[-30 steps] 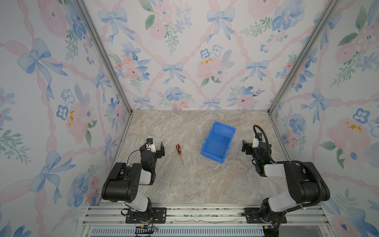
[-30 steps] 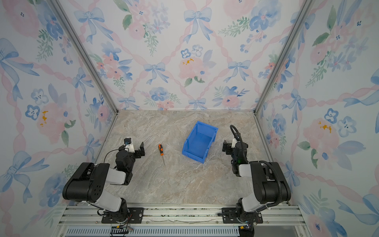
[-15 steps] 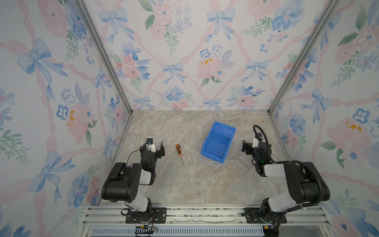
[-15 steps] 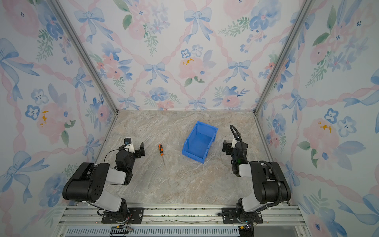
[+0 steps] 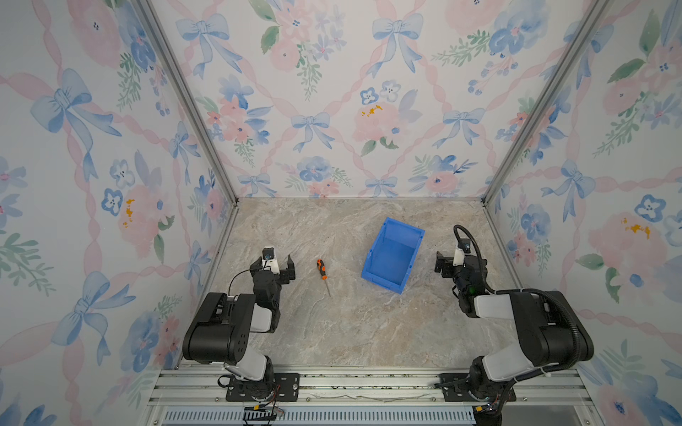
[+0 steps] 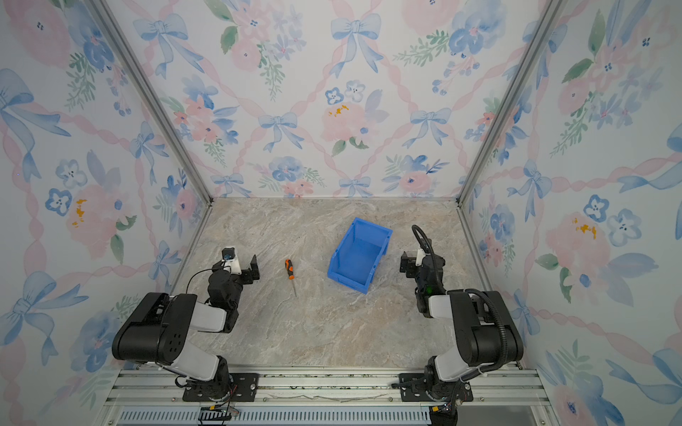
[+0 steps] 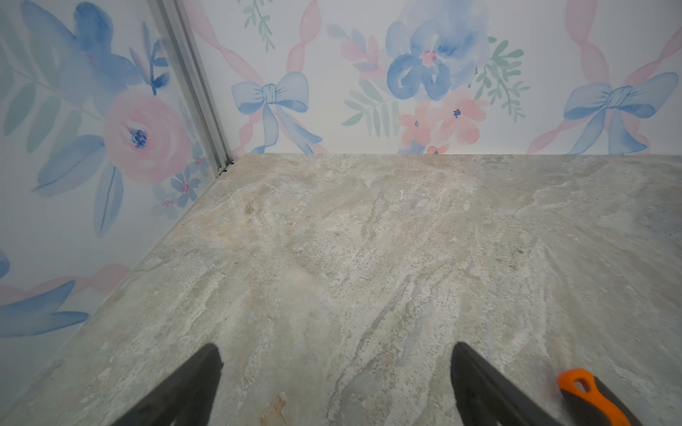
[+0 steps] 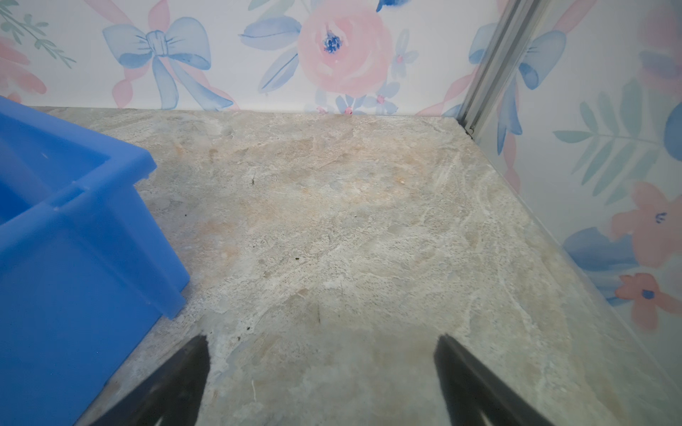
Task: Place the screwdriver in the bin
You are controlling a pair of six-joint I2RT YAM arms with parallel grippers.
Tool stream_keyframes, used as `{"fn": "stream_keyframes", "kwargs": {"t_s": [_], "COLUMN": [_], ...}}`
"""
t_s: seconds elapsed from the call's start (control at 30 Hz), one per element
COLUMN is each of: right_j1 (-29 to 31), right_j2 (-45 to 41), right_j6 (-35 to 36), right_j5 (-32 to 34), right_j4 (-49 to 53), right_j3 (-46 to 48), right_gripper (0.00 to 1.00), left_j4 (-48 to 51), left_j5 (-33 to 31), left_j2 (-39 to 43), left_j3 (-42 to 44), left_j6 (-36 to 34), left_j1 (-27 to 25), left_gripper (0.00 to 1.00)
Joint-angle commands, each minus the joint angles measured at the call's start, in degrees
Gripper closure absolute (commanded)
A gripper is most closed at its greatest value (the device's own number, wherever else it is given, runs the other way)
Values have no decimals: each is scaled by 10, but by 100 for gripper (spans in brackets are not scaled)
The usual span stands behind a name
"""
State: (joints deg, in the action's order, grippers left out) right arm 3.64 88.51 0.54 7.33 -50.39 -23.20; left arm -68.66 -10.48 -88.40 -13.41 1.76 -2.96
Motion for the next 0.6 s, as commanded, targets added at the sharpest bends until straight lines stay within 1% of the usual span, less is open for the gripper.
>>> {"fn": "stream_keyframes", "kwargs": {"t_s": [0.0,0.1,0.2,0.43,0.5,0.57], "right_j1": [11,20,35,114,131,150], "right_j2": [-13,-53,-114,-228,-250,-272], "right_j6": [7,8,16,31,32,36], "right_j5": [24,53,42,96,111,114], "right_j4": [1,34,118,223,253,296], "right_j3": [5,5,-4,1,-3,-16], "right_gripper": [3,3,3,3,3,3], "left_j4": [14,49,92,155,195,260], "left_j5": [-24,-28,-27,-49,-47,-44], "left_j2": [15,33,56,82,96,114], "left_j3": [-4,-15,-25,-46,-59,-78], "left_j6": [12,13,16,24,20,17], "left_j1": [1,1,1,-4,-5,-7], "left_gripper": [2,2,2,2,2,2]}}
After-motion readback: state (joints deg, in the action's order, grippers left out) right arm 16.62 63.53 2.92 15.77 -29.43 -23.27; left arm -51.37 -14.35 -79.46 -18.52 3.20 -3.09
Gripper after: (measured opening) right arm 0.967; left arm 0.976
